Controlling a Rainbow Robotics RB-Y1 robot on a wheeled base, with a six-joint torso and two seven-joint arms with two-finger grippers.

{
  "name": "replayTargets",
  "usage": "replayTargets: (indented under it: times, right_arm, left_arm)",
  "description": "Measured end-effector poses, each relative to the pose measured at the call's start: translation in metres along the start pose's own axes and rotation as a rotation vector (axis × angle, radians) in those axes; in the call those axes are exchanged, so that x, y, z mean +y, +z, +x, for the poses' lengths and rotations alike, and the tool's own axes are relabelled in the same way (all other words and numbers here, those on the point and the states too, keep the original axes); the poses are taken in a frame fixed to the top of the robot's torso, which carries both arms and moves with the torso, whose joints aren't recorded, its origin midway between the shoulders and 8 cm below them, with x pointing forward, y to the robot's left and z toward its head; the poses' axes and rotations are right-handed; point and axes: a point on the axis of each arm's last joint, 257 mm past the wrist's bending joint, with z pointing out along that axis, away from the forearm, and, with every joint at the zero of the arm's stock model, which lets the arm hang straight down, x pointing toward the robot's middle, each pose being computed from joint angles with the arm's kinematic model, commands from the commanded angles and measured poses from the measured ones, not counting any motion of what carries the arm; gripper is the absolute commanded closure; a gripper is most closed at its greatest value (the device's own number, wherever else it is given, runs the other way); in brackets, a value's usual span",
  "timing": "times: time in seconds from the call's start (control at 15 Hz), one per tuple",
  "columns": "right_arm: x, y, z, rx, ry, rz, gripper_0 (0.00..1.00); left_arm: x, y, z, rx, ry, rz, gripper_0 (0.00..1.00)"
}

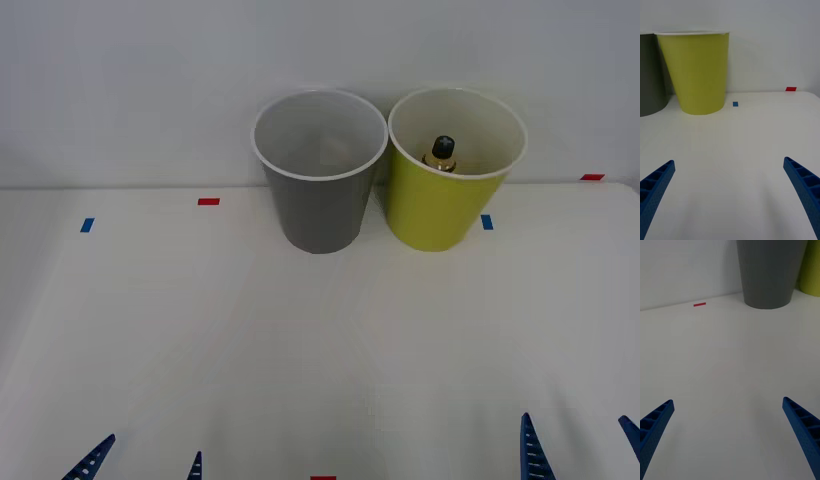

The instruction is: Put cans in the gray bin and PET bottles in the light green bin.

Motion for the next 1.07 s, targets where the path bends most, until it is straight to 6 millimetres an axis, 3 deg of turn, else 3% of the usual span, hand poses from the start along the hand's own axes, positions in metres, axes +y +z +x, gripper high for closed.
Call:
replayTargets:
  times: [1.07]
  right_arm:
    - [0.0001, 0.0000, 0.0000, 0.000, 0.001, 0.000, 0.00]
  left_arm:
    - [0.0000, 0.0000, 0.0000, 0.000, 0.000, 0.000, 0.00]
